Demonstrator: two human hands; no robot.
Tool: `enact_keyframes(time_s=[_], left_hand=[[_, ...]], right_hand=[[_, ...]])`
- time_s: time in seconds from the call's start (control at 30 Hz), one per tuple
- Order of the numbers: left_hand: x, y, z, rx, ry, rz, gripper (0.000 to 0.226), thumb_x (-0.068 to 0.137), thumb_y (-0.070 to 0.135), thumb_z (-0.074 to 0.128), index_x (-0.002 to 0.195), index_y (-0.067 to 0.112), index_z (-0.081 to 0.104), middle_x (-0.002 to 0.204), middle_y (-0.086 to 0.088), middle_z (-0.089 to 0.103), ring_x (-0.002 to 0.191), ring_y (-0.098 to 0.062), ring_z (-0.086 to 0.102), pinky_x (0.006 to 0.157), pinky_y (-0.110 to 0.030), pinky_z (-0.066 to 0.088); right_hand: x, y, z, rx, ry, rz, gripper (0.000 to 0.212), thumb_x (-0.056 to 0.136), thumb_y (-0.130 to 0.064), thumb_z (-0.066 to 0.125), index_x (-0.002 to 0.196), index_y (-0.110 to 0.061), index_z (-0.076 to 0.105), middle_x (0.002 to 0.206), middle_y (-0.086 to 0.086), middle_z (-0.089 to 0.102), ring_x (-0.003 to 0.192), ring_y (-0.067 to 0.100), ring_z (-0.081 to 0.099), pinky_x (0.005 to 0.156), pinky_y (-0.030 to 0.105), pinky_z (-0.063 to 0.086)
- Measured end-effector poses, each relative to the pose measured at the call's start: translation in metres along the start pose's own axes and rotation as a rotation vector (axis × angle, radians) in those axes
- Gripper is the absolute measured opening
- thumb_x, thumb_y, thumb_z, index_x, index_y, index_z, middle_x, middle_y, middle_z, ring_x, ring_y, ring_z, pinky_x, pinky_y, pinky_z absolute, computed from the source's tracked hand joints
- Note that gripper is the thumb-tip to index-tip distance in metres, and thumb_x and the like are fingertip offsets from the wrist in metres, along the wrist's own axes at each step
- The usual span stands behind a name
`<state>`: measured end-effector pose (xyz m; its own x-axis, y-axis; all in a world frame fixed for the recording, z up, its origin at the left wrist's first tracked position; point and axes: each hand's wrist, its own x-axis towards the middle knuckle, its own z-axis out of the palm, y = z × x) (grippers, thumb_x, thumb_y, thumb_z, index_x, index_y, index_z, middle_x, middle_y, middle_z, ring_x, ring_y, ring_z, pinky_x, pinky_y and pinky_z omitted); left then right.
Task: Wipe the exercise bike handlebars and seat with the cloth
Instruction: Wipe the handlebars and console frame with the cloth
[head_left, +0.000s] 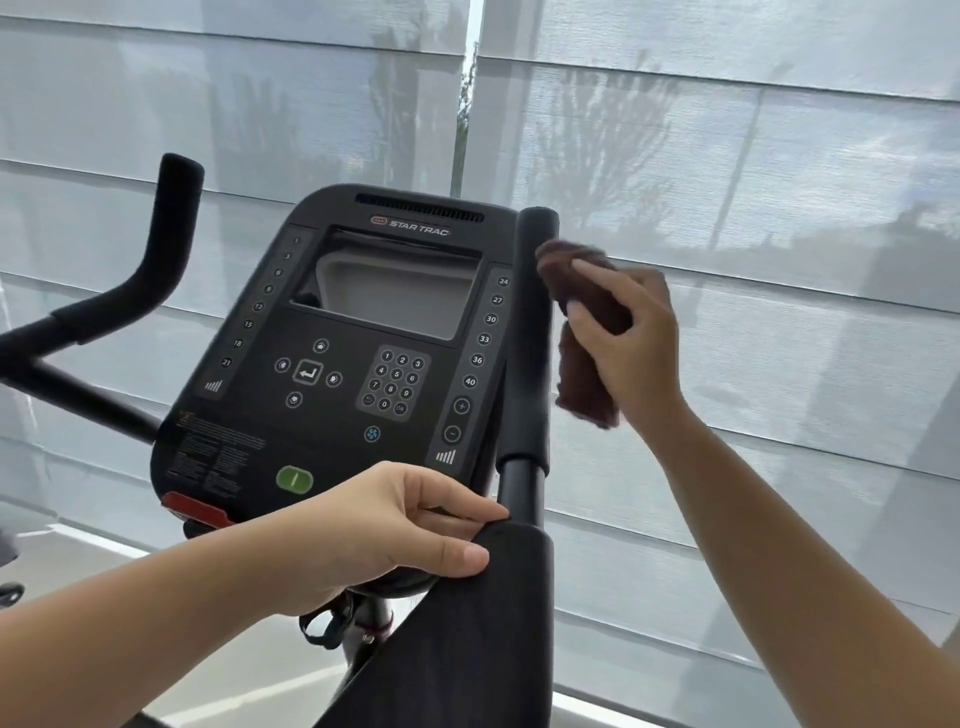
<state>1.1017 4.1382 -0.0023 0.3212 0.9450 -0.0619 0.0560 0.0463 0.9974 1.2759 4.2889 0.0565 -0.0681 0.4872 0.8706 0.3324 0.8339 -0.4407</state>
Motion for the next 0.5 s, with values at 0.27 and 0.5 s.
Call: enact_keyframes(time_s=[0.27,0.5], left_hand=[[-0.001,-0.002,-0.009,0.043,-0.104,-0.004,0.037,0.07,0.0,0.072,0.104,0.014,0.067,0.103,-0.011,0.071,0.1,-0.024,0.065,0.087,-0.031,0.051],[0.002,-0.013,-0.013,-0.008,-0.144,0.047,0.035,0.074,-0.001,0.067,0.106,0.016,0.067,0.102,-0.009,0.071,0.098,-0.019,0.066,0.088,-0.027,0.051]], right_hand=[[-0.008,-0.018,0.006,-0.21,-0.338,0.006,0.033,0.074,-0.01,0.068,0.103,-0.026,0.068,0.103,0.003,0.043,0.084,-0.001,0.048,0.081,-0.004,0.031],[-0.012,-0.051,-0.018,-0.403,-0.758,-0.04,0.036,0.073,-0.013,0.069,0.096,-0.041,0.066,0.102,0.002,0.05,0.089,0.007,0.049,0.08,0.0,0.032]])
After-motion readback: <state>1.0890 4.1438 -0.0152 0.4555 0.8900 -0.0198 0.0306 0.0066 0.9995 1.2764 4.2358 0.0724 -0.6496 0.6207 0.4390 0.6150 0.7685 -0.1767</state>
